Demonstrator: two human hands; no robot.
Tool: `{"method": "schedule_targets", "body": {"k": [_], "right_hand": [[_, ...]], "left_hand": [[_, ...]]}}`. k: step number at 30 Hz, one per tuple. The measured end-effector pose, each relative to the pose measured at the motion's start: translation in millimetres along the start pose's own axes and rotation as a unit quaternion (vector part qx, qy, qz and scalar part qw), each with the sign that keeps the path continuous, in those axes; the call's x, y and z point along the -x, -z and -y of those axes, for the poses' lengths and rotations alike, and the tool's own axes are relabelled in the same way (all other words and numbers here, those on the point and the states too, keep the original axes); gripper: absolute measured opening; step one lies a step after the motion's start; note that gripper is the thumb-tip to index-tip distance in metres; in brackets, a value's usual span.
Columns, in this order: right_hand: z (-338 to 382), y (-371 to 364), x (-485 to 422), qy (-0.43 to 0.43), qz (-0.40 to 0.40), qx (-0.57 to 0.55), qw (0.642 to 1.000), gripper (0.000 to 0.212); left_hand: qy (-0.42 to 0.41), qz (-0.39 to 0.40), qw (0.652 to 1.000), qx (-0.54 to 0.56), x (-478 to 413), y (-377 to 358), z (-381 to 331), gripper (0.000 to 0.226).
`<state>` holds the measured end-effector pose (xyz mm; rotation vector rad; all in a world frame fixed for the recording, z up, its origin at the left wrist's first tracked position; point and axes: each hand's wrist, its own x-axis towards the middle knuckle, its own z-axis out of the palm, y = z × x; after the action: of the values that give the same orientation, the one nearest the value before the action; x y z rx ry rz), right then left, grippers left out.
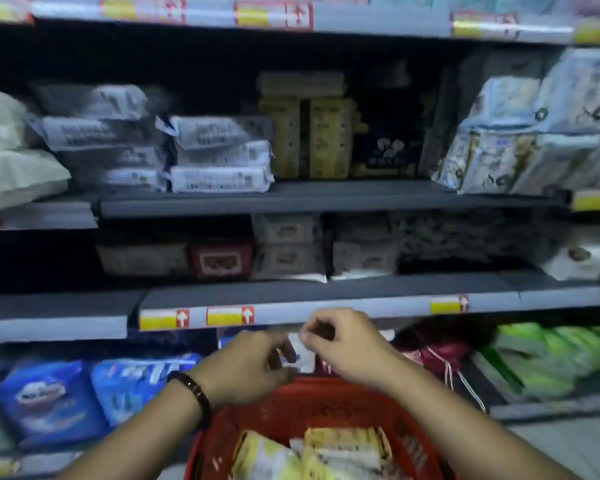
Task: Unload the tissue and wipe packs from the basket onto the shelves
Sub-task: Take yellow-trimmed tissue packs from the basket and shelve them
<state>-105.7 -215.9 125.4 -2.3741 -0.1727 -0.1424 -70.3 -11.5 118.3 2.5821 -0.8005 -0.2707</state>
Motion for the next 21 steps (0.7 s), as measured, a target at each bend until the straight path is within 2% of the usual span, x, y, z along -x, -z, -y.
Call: {"method": "schedule_targets", "body": {"k": [2,4,5,6,7,11,15,18,19,21], "right_hand": [[-52.4,-24.8,33.4,-0.052,0.060,0.026,0.996,0.011],[-109.6,-38.1,61.8,-0.131,0.116,0.082,0.981,0.007],[-130.3,-40.4,71.5,-0.171,0.153,0.132,0.964,0.005],[-147.2,-42.5,78.1,-0.200,0.195,0.178,0.944,0.015],[-159.7,-44.9,82.1,-0.228,0.224,0.191,0.928,0.028],[-183.7,-71.1,88.5,-0.283,0.277,0.142,0.907,0.069],[-200.8,-112.2,92.4,-0.314,0.305,0.161,0.884,0.094],[-203.1,-139.6,93.7,-0.284,0.355,0.222,0.863,0.127],[-201.0,-149.0,95.7,-0.264,0.366,0.254,0.856,0.131],[-195.9,-163.8,98.6,-0.240,0.367,0.286,0.852,0.124]], "left_hand": [[0.014,0.166,0.984,-0.062,-1.3,-40.5,-3.4,0.042],[0.056,0.311,0.944,-0.092,-6.3,-79.8,2.1,0.068],[0.080,0.351,0.928,-0.096,-8.8,-95.3,6.7,0.078],[0.094,0.371,0.918,-0.103,-9.8,-110.0,12.0,0.082],[0.096,0.379,0.912,-0.122,-9.9,-121.9,15.9,0.081],[0.071,0.392,0.891,-0.215,-15.5,-143.6,14.5,0.069],[0.033,0.348,0.920,-0.178,-30.2,-151.8,11.2,0.067],[-0.007,0.313,0.939,-0.141,-37.9,-158.3,7.6,0.061],[-0.012,0.319,0.937,-0.142,-38.9,-161.0,6.8,0.060],[-0.014,0.348,0.924,-0.161,-39.5,-164.7,6.7,0.061]]}}
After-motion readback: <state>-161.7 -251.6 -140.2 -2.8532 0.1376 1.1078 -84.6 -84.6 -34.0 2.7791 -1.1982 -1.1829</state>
